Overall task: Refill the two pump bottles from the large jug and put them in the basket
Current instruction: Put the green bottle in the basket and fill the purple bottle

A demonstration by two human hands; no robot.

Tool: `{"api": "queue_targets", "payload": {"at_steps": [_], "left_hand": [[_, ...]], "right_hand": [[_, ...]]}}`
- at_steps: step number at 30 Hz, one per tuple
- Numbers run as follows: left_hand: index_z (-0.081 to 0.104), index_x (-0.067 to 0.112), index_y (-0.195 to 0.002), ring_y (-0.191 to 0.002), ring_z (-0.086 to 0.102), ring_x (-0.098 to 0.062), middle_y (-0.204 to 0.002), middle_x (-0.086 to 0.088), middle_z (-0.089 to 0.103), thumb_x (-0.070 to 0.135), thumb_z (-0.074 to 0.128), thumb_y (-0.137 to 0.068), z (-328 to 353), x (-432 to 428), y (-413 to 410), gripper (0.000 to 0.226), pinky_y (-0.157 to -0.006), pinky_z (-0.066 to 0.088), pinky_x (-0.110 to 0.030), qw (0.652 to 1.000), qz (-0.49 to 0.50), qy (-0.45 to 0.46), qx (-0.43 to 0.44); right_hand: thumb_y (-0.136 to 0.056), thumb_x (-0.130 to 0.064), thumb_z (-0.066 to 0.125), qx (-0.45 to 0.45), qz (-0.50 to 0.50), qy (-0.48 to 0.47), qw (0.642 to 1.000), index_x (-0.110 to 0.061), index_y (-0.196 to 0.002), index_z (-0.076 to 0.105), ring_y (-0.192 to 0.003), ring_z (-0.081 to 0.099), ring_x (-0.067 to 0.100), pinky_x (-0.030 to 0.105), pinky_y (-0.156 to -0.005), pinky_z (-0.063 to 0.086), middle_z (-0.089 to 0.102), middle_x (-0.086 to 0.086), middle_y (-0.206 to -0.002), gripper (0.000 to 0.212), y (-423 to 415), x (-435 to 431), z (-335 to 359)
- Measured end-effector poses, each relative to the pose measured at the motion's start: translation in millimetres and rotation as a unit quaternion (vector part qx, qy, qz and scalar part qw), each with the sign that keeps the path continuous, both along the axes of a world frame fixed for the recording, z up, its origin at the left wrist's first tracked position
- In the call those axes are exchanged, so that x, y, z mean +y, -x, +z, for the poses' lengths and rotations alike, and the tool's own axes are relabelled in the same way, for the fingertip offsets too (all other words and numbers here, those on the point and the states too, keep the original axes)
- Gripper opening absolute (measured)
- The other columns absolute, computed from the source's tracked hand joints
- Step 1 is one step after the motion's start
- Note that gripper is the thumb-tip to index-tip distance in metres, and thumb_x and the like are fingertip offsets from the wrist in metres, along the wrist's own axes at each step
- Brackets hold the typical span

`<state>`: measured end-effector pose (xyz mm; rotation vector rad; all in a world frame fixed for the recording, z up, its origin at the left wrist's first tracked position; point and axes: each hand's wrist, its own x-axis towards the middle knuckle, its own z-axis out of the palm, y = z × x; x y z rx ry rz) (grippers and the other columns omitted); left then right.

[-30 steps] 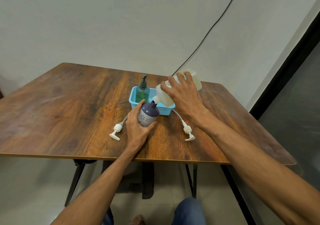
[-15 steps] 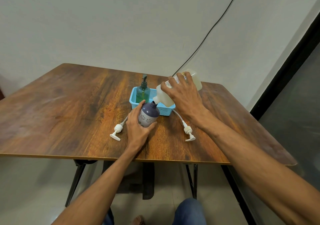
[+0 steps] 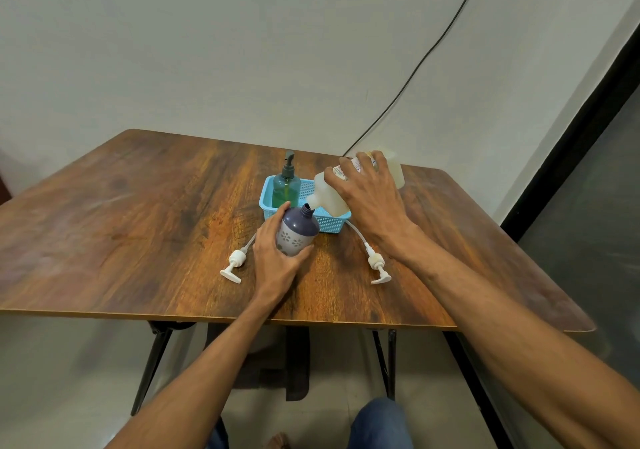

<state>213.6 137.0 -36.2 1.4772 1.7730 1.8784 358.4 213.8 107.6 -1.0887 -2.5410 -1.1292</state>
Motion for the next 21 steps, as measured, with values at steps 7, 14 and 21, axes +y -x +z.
{"api": "queue_targets", "payload": {"at_steps": [7,14,21], "left_hand": [[0.045,0.011,-0.148,-0.130,0.052,-0.019,-0.144,-0.006,0.054,0.015,0.091,-0.070,0,0,0,0.090,-0.107,0.049,-0.048,1.000,-0.006,-0.008,-0.010],[0.044,0.014,-0.149,-0.127,0.053,-0.016,-0.142,0.001,0.053,0.016,0.091,-0.070,-2,-1,0,0.091,-0.105,0.051,-0.043,1.000,-0.013,-0.013,-0.020],[0.042,0.014,-0.150,-0.128,0.056,-0.018,-0.144,-0.002,0.054,0.015,0.090,-0.073,-2,-1,-1,0.090,-0.105,0.052,-0.047,0.999,-0.016,-0.016,-0.046]], "right_hand": [[-0.075,-0.027,0.084,0.060,-0.017,0.057,0.996,-0.024,-0.141,0.040,-0.128,0.048,0.037,0.056,-0.108,0.032,0.053,0.011,-0.141,0.080,-2,0,-12],[-0.074,-0.025,0.083,0.189,0.006,0.142,0.972,-0.026,-0.142,0.044,-0.123,0.054,0.029,0.047,-0.099,0.039,0.057,0.004,-0.138,0.079,-9,-2,-32],[-0.062,-0.016,0.090,0.501,0.050,0.304,0.808,-0.020,-0.128,0.057,-0.098,0.065,0.020,0.029,-0.066,0.055,0.068,0.002,-0.113,0.074,-15,-9,-65]]}}
